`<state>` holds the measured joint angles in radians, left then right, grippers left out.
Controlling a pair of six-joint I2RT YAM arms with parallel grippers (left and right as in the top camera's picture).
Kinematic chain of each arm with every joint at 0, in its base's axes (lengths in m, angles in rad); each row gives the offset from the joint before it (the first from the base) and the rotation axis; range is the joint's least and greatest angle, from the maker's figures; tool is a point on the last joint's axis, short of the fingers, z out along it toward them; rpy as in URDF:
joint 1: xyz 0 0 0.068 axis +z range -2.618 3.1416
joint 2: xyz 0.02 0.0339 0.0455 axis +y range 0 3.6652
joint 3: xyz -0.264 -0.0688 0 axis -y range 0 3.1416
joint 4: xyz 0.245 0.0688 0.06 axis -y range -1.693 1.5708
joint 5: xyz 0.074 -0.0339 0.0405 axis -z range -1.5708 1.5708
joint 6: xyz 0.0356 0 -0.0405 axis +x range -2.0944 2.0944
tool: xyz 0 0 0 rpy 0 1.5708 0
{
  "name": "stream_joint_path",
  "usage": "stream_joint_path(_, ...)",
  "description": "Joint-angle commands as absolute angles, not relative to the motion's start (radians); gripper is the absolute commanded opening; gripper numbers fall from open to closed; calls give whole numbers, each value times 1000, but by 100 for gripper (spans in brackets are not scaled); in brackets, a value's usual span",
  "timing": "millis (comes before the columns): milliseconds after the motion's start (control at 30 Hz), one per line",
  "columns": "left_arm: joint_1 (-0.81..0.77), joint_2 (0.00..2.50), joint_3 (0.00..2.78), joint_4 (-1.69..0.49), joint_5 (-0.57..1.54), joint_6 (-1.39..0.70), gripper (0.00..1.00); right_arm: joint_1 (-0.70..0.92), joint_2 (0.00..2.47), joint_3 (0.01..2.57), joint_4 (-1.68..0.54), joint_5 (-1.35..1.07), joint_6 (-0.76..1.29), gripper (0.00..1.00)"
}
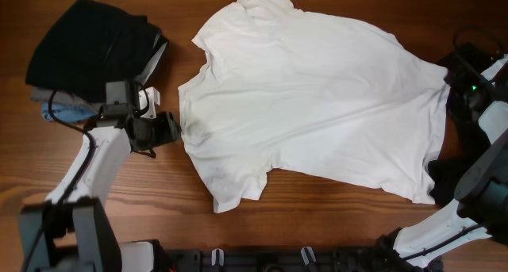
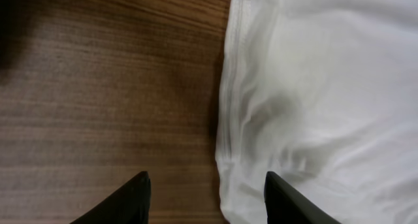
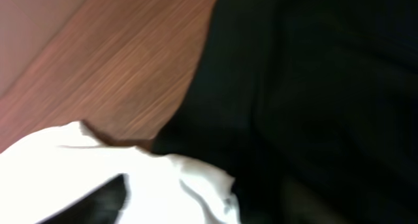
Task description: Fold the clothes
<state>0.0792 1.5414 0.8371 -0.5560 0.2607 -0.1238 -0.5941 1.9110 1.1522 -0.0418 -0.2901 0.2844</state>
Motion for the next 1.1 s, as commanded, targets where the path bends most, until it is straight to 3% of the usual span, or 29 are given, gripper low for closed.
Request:
stream_joint_path(0, 73, 1633, 830, -482, 346, -109, 56, -579, 1881, 1166, -70, -342, 267, 93)
stream_joint_path(133, 74, 1686, 830, -358, 359, -109, 54, -579, 1814, 1166, -95, -347, 265, 90)
stream_joint_path(267, 71, 1689, 831, -189, 363, -115, 40, -577, 1695, 1166, -163, -418, 284, 86)
stream_joint_path(600, 69, 1734, 831, 28, 279, -81, 46, -493, 1522, 1166, -485, -599, 196, 90)
stream_joint_path(933, 37, 1893, 831, 151, 313, -4, 55, -369, 1499, 1166, -622, -630, 158, 91)
stream_joint_path(1000, 30, 1905, 831, 154, 314, -4, 54, -361, 1499, 1166, -625, -630, 160, 91)
stream_joint_path(1067, 24, 1913, 831, 149, 313, -4, 44, -361, 1499, 1166, -630, -630, 162, 91)
